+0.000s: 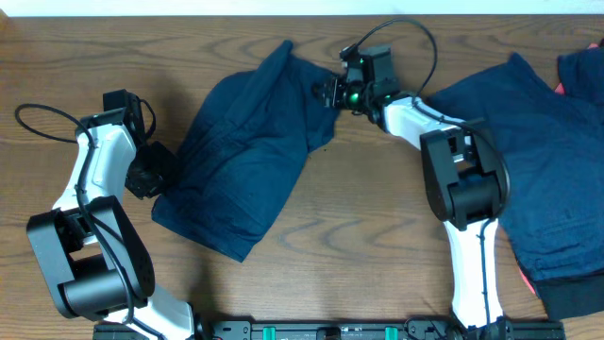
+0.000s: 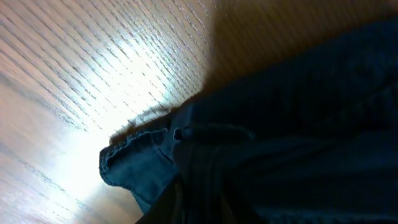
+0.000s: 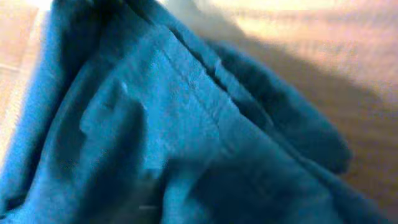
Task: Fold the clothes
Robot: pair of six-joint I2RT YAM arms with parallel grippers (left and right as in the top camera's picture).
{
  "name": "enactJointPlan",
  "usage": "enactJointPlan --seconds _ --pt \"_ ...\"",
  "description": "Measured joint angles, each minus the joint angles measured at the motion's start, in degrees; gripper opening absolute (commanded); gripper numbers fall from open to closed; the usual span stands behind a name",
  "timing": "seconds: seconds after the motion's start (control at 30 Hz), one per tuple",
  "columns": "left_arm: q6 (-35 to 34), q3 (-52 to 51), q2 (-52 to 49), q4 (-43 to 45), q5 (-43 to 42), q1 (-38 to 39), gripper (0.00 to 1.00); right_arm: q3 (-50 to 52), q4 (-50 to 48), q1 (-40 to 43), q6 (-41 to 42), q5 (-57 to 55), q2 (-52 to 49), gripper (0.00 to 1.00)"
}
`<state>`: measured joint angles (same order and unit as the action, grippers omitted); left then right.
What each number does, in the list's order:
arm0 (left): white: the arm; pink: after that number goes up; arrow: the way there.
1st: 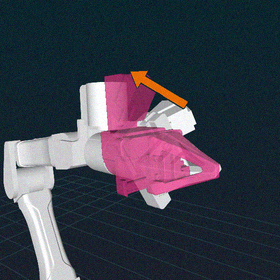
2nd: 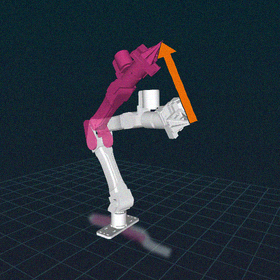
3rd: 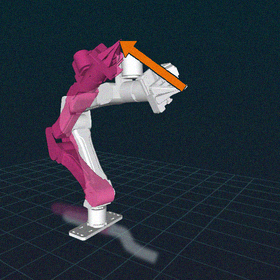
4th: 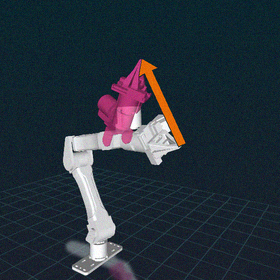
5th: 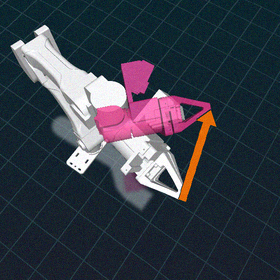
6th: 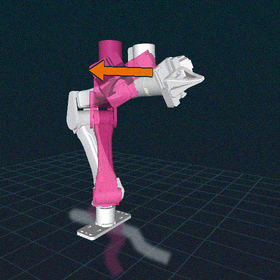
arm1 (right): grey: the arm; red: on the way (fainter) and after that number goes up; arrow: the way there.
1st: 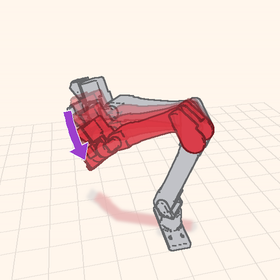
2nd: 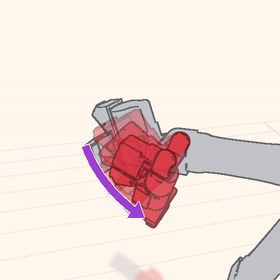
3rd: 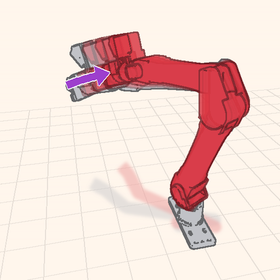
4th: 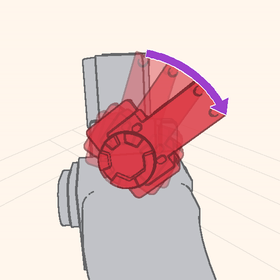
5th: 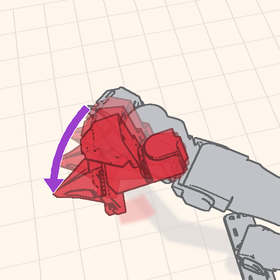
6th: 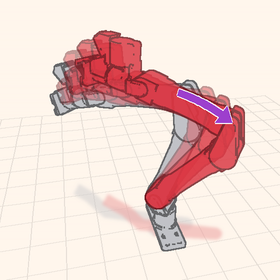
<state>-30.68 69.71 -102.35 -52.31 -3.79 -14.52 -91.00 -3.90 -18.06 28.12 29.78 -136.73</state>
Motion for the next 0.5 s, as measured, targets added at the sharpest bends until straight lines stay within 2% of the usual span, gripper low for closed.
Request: enactJointPlan --seconds 0.03,0.13,0.27,0.37,0.4,0.43,0.47,0.5 --pt "-0.07 0.00 0.00 0.04 0.00 0.00 0.07 0.00 0.81 -0.20 0.22 -0.22 -0.20 0.01" --pt "0.55 0.00 0.00 1.36 -0.26 0.00 0.06 -0.13 4.79 -0.13 0.98 0.22 0.13 0.01" --pt "5.42 0.02 0.00 7.13 -2.32 -0.04 0.06 -0.09 20.81 1.29 -0.79 -1.53 4.61 0.01" --pt "8.02 0.00 0.00 10.64 -4.33 0.02 0.07 0.35 37.33 3.13 -1.99 -7.85 9.49 0.01" --pt "8.46 0.00 0.00 11.78 -5.07 0.07 0.14 0.39 42.80 3.76 -2.08 -10.40 11.47 0.01" --pt "9.18 0.00 0.00 12.98 -5.90 0.15 0.30 0.50 46.95 4.07 -2.16 -11.91 12.98 0.01" --pt "9.66 0.00 0.00 14.38 -6.75 0.31 0.41 0.55 50.93 4.28 -2.34 -13.40 14.69 0.01" --pt "9.99 0.00 0.00 15.39 -7.02 0.42 0.48 0.59 54.60 4.42 -2.56 -14.97 16.28 0.01"
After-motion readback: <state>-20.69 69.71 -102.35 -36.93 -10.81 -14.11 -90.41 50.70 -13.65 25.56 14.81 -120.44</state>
